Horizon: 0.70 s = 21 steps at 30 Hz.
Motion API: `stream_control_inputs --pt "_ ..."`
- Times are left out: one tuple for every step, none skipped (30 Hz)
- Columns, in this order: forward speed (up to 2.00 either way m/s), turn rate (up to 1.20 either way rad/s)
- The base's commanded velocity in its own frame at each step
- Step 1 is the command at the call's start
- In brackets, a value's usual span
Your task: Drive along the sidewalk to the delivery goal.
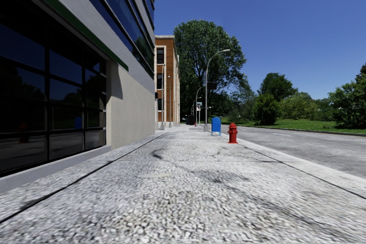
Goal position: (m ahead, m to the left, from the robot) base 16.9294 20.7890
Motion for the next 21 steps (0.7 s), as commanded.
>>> stream_control_inputs --pt "2.0 0.0" --pt "2.0 0.0" --pt "2.0 0.0" --pt "2.0 0.0" --pt "2.0 0.0" --pt "2.0 0.0" --pt "2.0 0.0" --pt "2.0 0.0" --pt "2.0 0.0" --pt "2.0 0.0" --pt "2.0 0.0" --pt "2.0 0.0" --pt "2.0 0.0" --pt "2.0 0.0" --pt "2.0 0.0" --pt "2.0 0.0" --pt "2.0 0.0" --pt "2.0 0.0" --pt "2.0 0.0" --pt "2.0 0.0" --pt "2.0 0.0"
